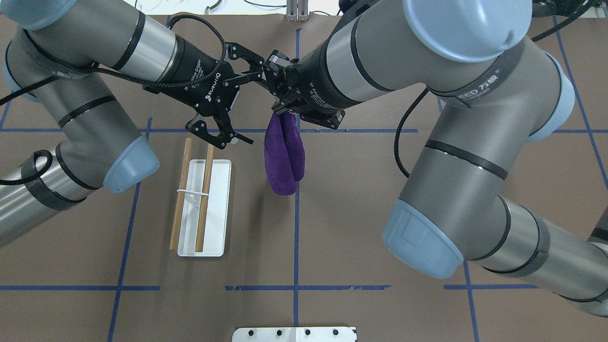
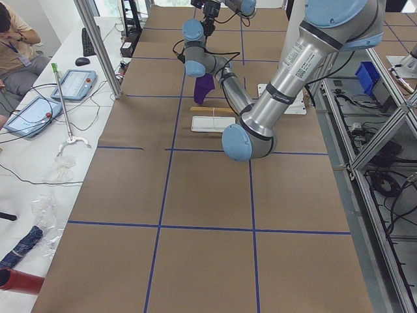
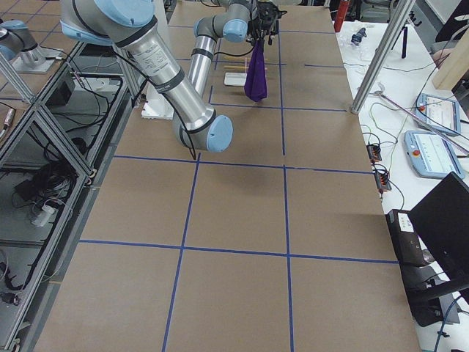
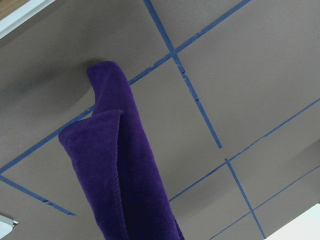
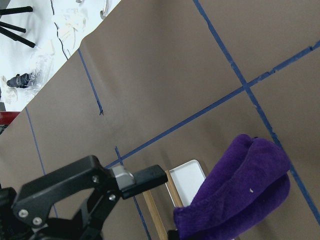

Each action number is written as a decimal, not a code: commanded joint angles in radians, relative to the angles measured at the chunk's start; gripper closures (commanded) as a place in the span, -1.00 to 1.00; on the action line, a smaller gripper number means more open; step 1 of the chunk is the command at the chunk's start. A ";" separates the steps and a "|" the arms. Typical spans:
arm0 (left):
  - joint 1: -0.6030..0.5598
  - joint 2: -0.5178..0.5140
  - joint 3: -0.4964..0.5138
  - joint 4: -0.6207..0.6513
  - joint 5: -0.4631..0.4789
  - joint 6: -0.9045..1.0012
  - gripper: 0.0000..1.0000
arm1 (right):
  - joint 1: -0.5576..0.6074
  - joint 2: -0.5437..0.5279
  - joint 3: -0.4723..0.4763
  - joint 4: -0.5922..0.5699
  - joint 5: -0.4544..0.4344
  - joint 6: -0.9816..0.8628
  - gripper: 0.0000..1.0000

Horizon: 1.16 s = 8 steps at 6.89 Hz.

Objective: Hang towel on rack

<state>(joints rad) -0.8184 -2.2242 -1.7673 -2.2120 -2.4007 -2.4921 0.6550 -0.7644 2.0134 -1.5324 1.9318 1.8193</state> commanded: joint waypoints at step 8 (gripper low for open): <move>0.025 -0.023 -0.001 -0.003 0.000 -0.002 1.00 | 0.000 -0.001 0.004 0.002 -0.001 0.002 1.00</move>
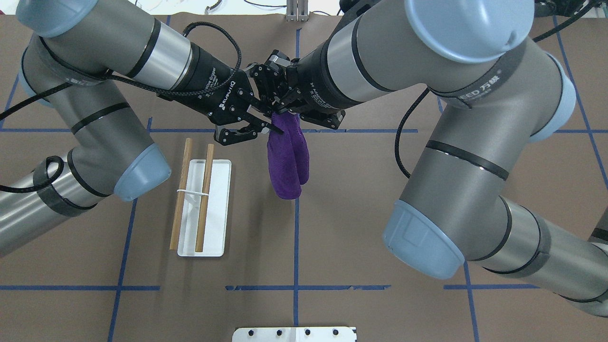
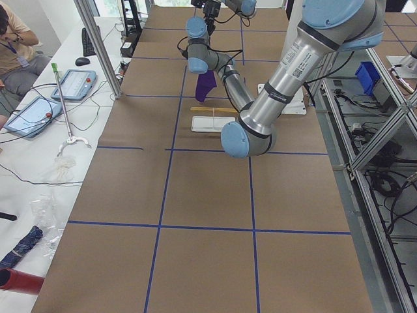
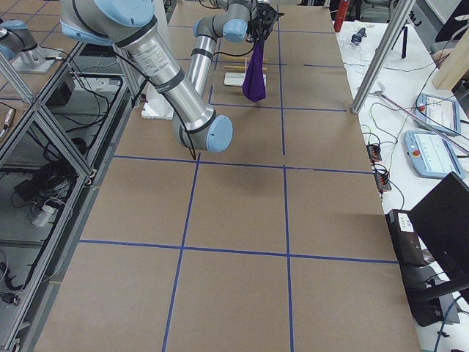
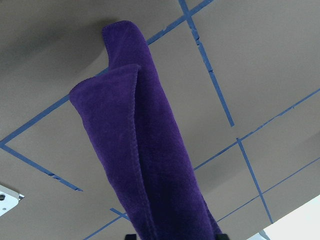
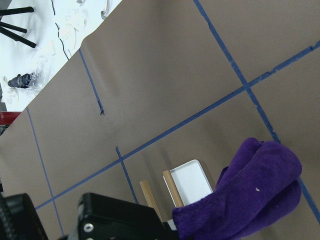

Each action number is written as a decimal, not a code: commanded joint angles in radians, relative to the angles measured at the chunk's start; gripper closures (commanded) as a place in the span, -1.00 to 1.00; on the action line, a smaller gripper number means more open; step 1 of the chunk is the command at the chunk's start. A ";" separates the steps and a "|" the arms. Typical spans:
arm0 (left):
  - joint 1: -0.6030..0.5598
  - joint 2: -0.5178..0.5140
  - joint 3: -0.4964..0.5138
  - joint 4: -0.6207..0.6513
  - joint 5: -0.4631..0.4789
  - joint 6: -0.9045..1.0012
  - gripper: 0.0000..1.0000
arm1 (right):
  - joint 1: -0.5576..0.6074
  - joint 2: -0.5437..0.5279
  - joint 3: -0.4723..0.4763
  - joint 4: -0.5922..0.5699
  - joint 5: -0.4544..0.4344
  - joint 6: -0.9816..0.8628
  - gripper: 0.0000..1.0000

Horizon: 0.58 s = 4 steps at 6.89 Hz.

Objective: Hang towel on rack

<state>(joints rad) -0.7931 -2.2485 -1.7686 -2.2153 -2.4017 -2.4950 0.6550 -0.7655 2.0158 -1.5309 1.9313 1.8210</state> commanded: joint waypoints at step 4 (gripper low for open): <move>0.000 0.007 -0.012 0.002 0.002 -0.001 1.00 | 0.002 -0.003 0.007 0.000 0.002 0.001 -0.99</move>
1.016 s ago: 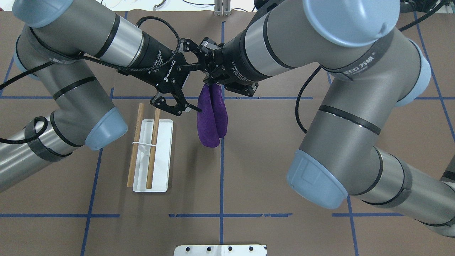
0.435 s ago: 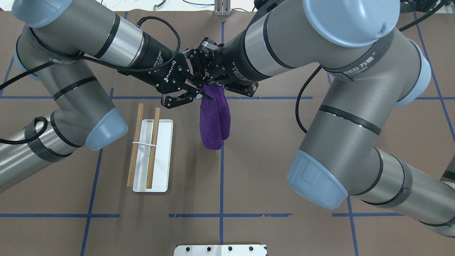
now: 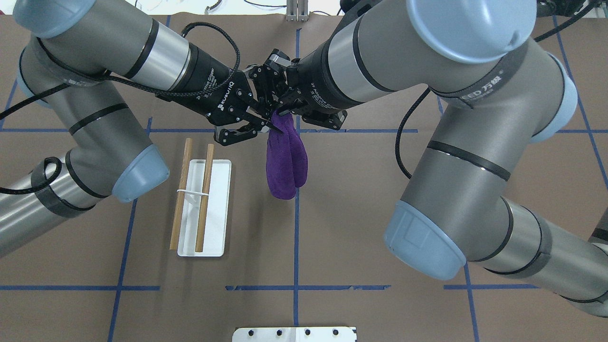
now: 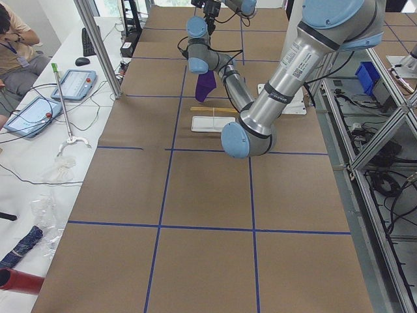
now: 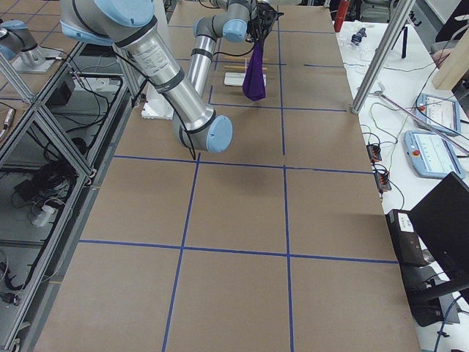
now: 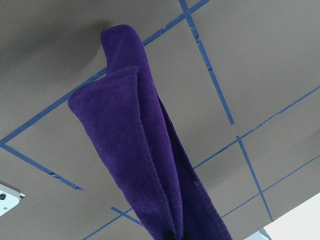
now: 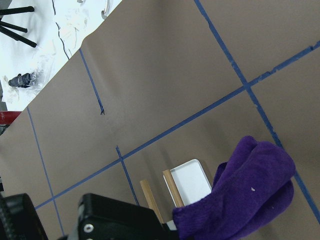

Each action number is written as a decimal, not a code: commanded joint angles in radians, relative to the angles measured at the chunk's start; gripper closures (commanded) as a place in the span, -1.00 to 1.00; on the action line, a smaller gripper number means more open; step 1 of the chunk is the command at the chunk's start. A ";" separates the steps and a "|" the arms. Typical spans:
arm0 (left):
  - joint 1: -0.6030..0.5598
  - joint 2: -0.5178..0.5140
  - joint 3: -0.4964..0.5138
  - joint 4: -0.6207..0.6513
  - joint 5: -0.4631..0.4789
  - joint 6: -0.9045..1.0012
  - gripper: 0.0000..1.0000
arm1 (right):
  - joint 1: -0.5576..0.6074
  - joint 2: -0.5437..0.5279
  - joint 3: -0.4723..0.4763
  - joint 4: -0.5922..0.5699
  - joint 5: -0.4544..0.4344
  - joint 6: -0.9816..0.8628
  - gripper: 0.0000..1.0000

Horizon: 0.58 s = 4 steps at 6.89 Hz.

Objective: Hang towel on rack

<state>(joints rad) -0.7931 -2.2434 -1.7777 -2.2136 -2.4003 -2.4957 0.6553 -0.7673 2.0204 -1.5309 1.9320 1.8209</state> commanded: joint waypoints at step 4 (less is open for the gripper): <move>0.002 0.056 -0.034 -0.011 0.001 0.137 1.00 | 0.076 -0.154 0.130 0.003 0.044 -0.035 -1.00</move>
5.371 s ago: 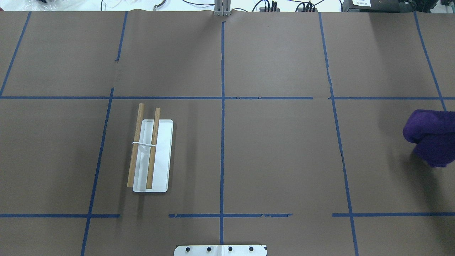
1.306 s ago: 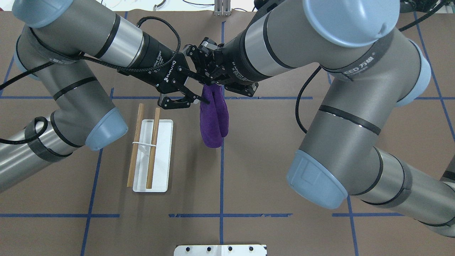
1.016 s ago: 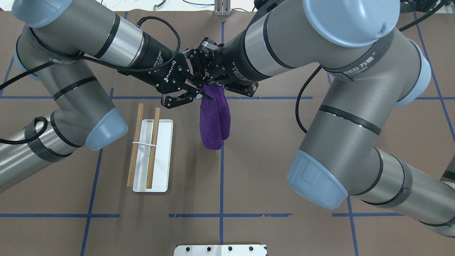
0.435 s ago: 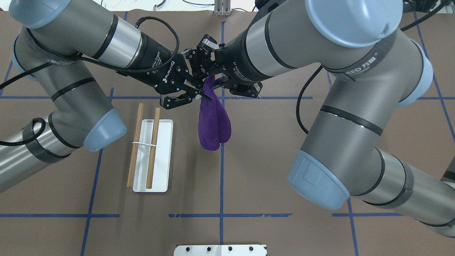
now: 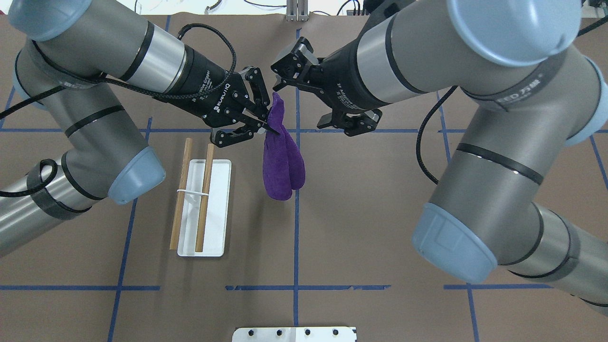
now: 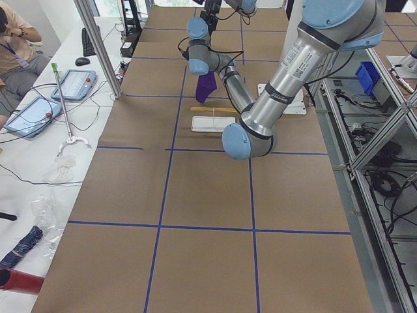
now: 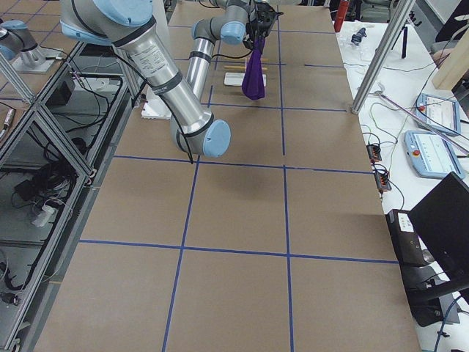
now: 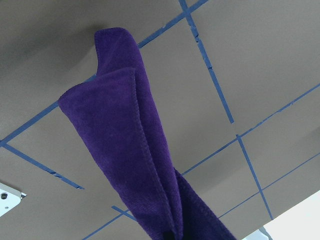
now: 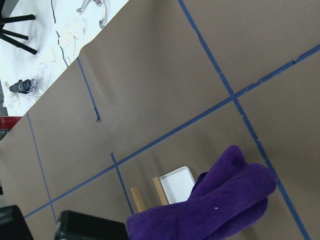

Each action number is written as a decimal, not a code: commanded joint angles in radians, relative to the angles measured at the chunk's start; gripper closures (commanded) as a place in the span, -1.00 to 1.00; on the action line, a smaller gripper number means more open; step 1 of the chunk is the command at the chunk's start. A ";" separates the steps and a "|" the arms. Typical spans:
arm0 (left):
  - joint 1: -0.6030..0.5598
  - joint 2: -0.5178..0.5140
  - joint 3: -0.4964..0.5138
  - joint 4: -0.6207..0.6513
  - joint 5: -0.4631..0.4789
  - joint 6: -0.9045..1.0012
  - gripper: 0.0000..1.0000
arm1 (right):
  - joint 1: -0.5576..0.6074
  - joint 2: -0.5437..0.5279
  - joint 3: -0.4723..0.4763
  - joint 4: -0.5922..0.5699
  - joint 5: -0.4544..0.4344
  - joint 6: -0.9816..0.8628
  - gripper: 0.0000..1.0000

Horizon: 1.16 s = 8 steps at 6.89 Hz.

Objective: Hang towel on rack

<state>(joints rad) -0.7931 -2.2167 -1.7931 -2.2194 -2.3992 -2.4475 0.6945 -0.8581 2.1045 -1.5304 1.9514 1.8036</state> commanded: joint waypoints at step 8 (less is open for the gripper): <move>-0.113 0.589 -0.152 -0.003 -0.014 0.977 1.00 | 0.157 -0.189 -0.041 0.003 0.101 -0.231 -1.00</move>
<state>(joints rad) -0.8872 -1.6752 -1.9714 -2.2232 -2.4129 -1.5608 0.8486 -1.0370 2.0787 -1.5277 2.0540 1.5993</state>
